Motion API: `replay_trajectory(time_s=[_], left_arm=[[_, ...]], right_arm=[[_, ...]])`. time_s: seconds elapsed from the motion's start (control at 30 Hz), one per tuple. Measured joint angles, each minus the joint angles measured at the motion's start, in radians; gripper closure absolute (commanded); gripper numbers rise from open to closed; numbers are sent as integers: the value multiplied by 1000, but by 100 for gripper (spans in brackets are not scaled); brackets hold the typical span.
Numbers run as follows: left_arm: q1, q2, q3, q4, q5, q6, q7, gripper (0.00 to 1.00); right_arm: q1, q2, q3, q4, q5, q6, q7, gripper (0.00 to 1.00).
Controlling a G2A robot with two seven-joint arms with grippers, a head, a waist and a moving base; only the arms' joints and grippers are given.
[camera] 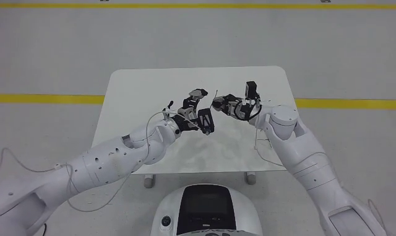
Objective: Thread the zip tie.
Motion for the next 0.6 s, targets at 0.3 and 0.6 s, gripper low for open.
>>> replay_trajectory(time_s=[0.3,0.6], left_arm=[[-18,5,34,-5,0,14,-14,53],[-25,-9,41,-4,0,-3,-43,55]], right_arm=[[-9,1,-8,-6,-1,0,-4,100],[-10,2,-11,-7,-10,0,-18,100]])
